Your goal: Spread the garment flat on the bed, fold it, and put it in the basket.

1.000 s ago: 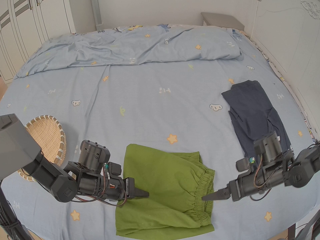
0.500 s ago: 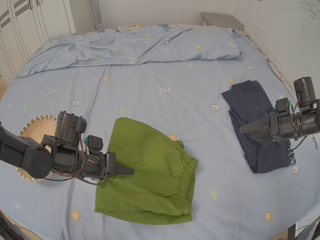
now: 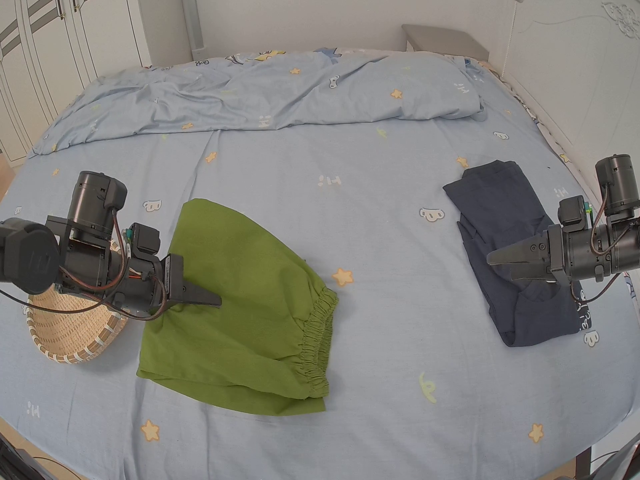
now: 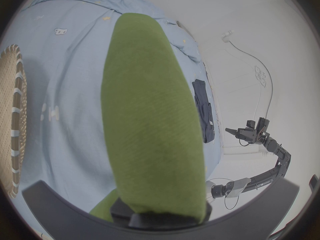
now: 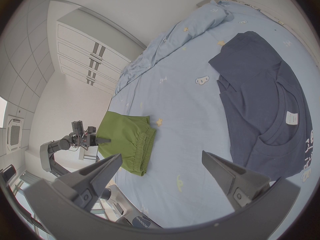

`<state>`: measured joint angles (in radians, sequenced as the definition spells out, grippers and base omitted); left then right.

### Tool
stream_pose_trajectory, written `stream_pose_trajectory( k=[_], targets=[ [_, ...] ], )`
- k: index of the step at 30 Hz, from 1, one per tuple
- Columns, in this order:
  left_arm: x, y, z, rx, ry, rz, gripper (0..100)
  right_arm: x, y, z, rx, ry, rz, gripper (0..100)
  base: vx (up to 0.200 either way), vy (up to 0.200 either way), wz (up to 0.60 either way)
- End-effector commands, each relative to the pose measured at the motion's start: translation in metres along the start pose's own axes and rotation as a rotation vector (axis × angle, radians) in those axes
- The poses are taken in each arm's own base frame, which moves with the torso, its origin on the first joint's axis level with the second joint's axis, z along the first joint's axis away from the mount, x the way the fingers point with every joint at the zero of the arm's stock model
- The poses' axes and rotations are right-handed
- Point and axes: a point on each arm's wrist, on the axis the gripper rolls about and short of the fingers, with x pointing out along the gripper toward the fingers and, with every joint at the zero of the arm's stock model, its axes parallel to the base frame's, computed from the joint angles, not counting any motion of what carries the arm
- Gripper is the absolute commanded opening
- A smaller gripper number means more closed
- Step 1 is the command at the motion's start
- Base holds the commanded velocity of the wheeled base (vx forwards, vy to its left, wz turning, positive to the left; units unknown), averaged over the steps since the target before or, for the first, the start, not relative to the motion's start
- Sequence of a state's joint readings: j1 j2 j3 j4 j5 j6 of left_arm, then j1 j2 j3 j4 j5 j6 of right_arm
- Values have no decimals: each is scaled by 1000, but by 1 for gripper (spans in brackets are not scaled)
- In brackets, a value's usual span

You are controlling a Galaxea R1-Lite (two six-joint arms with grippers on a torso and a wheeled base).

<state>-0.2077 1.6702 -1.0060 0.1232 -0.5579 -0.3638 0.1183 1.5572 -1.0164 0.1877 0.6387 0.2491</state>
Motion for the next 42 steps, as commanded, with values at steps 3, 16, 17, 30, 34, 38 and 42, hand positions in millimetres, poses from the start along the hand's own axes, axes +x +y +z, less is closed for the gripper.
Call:
stream_pose_trajectory(
  k=[3,16,17,30,34,38,42],
  targets=[
    [-20,-12,9,11,-21,1,0,-1,1,0,-4,-5,1,100,0,200,0],
    [-26,-25,6,-3,38,13,0,0,2,1,-4,-3,-3,100,0,200,0],
    [-24,-27,5,2,47,10,0,0,2,1,-4,-3,-3,100,0,200,0],
    [-13,-36,-8,40,108,-13,0,0,2,1,0,-4,-4,100,0,200,0],
    [-14,-41,-10,55,112,-22,0,-1,2,1,0,-8,-6,100,0,150,0],
    [-22,-55,-18,103,97,-58,0,-1,2,1,-1,-7,-5,100,0,0,0],
    [-27,-69,-18,150,76,-97,0,-1,2,1,0,-6,-5,100,0,0,0]
  ],
)
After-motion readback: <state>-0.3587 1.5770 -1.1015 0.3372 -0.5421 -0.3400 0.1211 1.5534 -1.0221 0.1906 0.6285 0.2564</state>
